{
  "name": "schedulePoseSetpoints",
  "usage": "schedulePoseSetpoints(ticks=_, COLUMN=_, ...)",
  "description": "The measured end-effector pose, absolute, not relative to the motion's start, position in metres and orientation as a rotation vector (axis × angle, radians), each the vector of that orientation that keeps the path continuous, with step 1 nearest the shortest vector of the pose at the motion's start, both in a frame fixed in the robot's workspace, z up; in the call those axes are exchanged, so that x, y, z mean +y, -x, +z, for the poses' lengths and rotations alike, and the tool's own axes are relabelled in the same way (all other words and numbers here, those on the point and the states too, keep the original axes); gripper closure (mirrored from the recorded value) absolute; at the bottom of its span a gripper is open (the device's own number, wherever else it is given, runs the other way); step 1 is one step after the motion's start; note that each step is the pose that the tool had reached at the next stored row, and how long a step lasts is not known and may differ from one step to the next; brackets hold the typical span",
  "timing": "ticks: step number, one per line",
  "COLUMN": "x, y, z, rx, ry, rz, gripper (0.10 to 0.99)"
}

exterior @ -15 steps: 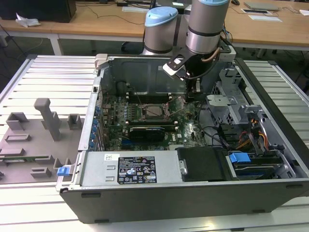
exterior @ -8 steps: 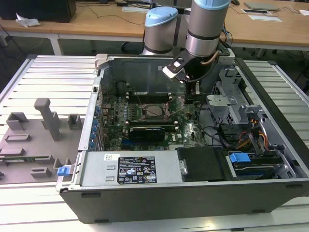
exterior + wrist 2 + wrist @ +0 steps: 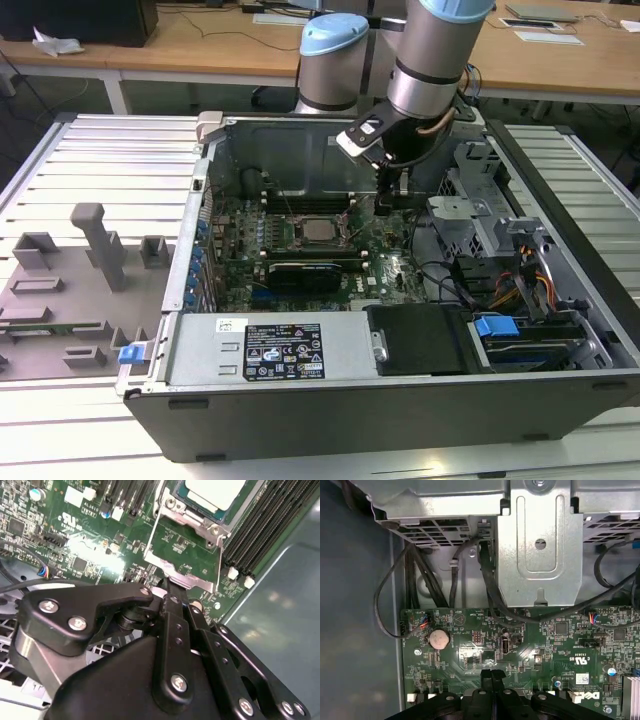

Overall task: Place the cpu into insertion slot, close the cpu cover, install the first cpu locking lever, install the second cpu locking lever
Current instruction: 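Close the cpu cover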

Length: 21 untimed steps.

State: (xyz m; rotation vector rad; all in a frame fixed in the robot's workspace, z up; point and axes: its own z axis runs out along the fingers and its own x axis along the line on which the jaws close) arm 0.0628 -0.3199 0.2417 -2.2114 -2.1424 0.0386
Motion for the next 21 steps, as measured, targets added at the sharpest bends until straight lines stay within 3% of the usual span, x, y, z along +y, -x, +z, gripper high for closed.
schedulePoseSetpoints(ticks=21, x=-0.317, y=-0.036, z=0.242, rx=-2.160, ry=2.228, rz=0.000, gripper=0.980)
